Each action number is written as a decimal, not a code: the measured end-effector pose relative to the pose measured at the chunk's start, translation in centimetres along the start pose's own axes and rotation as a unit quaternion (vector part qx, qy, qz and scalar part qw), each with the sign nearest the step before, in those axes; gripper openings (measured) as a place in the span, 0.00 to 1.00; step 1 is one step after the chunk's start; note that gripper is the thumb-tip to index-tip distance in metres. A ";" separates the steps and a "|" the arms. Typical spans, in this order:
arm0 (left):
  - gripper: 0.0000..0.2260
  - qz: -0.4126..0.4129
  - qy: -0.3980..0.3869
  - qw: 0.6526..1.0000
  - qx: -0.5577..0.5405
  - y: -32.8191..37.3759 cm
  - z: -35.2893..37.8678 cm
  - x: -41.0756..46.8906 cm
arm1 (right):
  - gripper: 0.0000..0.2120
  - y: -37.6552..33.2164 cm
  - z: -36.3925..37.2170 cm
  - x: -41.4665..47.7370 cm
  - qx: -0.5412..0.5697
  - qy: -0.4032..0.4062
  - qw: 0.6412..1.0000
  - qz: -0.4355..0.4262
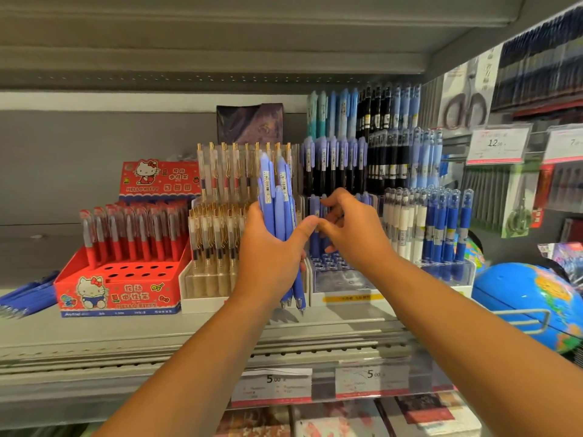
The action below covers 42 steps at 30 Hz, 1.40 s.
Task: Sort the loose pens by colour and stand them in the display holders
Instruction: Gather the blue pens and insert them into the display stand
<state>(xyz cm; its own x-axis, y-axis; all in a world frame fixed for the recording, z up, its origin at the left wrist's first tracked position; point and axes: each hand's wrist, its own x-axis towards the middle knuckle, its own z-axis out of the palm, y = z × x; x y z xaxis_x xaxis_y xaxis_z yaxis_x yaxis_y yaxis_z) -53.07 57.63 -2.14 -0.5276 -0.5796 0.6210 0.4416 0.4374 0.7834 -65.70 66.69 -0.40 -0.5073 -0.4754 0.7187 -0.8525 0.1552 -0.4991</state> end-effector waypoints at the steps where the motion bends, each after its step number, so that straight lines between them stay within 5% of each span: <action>1: 0.30 0.002 -0.002 1.000 0.001 0.0 0.0 0.0 | 0.14 0.1 -0.1 -0.2 -0.020 0.006 1.000 -0.007; 3: 0.30 0.006 -0.008 1.000 0.006 0.2 0.1 -0.1 | 0.13 0.1 -0.4 -0.7 -0.034 0.032 0.999 -0.022; 5: 0.30 0.010 -0.014 1.000 0.012 0.2 0.1 -0.3 | 0.11 -0.3 -0.7 -1.2 0.064 0.038 0.997 -0.014; 9: 0.28 0.008 -0.029 0.999 0.027 0.3 0.2 -0.4 | 0.09 -1.4 -1.2 -1.8 0.324 -0.071 0.943 0.015; 14: 0.19 0.002 -0.073 0.997 0.026 0.4 0.1 -0.6 | 0.09 -1.9 -1.5 -1.8 0.411 -0.125 0.901 0.058; 22: 0.21 -0.005 -0.095 0.995 0.017 0.3 -0.1 -0.7 | 0.09 -2.0 -1.6 -1.8 0.407 -0.124 0.902 0.074; 32: 0.16 0.021 -0.045 0.996 0.079 0.0 -0.3 -0.5 | 0.06 -1.1 -3.2 -1.2 0.466 0.051 0.878 0.099; 42: 0.13 0.023 -0.036 0.994 0.098 -0.2 -0.3 -0.4 | 0.07 -0.5 -3.6 -0.1 0.362 0.173 0.916 0.024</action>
<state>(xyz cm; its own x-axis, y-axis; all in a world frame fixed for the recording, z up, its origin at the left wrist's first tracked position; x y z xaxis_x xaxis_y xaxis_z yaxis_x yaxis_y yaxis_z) -52.69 57.58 -2.57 -0.5637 -0.5092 0.6504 0.3201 0.5912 0.7403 -65.73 69.77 1.53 -0.6582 -0.1604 0.7355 -0.5849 -0.5061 -0.6338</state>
